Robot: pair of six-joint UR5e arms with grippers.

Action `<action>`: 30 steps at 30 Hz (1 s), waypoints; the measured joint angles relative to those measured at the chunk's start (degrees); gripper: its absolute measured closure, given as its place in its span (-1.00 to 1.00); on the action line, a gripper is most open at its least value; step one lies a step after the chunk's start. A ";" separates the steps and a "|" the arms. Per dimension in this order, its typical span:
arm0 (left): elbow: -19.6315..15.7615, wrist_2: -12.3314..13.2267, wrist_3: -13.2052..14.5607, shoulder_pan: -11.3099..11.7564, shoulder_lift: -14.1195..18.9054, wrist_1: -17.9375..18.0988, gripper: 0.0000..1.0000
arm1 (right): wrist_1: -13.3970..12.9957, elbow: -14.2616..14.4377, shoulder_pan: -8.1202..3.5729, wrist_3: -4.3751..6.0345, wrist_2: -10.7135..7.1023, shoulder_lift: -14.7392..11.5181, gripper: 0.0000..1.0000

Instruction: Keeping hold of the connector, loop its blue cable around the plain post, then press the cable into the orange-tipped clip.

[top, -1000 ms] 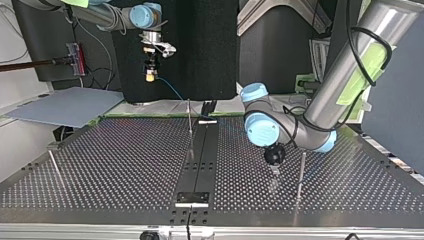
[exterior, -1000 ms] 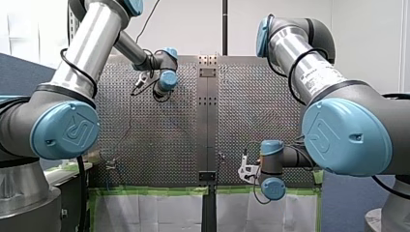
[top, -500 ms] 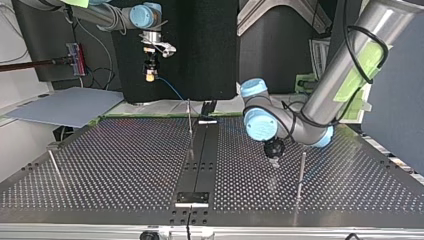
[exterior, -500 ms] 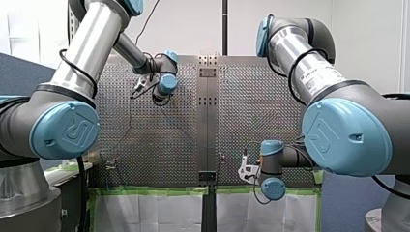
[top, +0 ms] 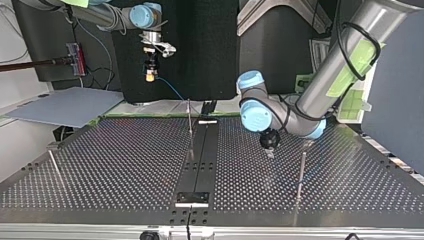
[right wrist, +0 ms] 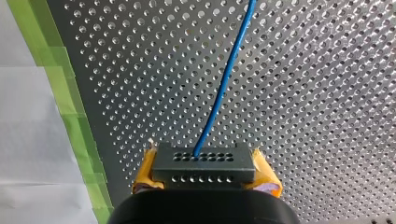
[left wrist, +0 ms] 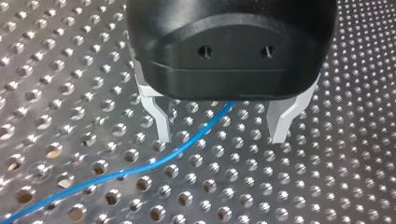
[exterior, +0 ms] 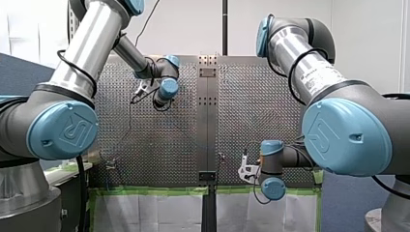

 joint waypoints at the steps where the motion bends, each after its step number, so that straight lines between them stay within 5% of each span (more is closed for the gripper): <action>1: -0.26 -0.17 -0.12 -0.08 0.01 0.24 -1.00 | -0.03 0.00 0.00 0.03 0.00 0.01 1.00; 30: -0.89 -2.21 -5.29 -2.69 -9.17 5.73 -1.00 | -0.35 -0.01 0.07 -0.06 0.00 0.03 1.00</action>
